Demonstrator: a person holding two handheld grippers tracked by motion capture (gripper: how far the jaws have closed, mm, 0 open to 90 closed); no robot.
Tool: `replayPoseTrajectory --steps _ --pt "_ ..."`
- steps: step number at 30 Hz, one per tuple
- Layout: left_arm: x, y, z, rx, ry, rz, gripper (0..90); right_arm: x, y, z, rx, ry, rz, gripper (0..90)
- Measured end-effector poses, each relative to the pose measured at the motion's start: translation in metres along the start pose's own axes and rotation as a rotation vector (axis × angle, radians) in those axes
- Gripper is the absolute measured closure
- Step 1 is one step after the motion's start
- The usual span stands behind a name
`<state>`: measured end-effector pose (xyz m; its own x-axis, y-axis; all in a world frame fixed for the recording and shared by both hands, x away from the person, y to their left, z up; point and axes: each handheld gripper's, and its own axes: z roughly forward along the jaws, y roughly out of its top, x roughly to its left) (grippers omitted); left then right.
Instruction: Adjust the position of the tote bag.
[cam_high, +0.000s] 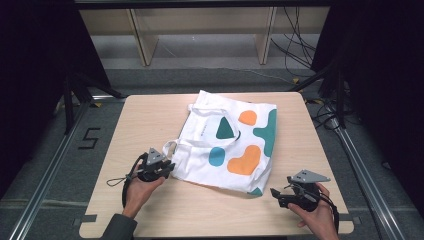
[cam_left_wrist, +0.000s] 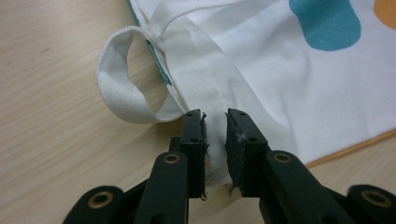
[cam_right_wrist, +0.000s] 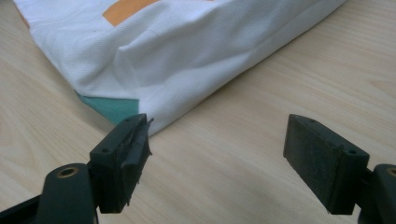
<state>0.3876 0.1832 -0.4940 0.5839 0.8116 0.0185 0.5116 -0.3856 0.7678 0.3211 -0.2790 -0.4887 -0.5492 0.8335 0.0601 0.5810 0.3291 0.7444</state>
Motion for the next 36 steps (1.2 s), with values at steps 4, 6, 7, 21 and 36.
replayPoseTrajectory --steps 4,6,7,21,36 --pt "-0.007 -0.007 -0.003 -0.01 -0.028 -0.037 77.0 0.004 0.001 0.0 0.0 0.019 0.019 23.6" --pt "-0.012 -0.008 -0.006 -0.009 -0.032 -0.025 77.2 0.004 0.002 0.001 -0.006 0.02 -0.009 23.6" --pt "-0.017 -0.01 -0.008 -0.013 -0.049 -0.024 77.4 0.008 0.004 0.003 -0.015 0.035 0.019 24.6" --pt "-0.056 -0.018 -0.019 -0.021 -0.13 0.033 77.5 0.021 0.019 0.024 0.025 0.057 -0.051 42.9" --pt "-0.132 -0.004 0.004 -0.085 -0.239 0.112 77.9 -0.031 0.034 0.037 0.065 -0.082 -0.183 81.5"
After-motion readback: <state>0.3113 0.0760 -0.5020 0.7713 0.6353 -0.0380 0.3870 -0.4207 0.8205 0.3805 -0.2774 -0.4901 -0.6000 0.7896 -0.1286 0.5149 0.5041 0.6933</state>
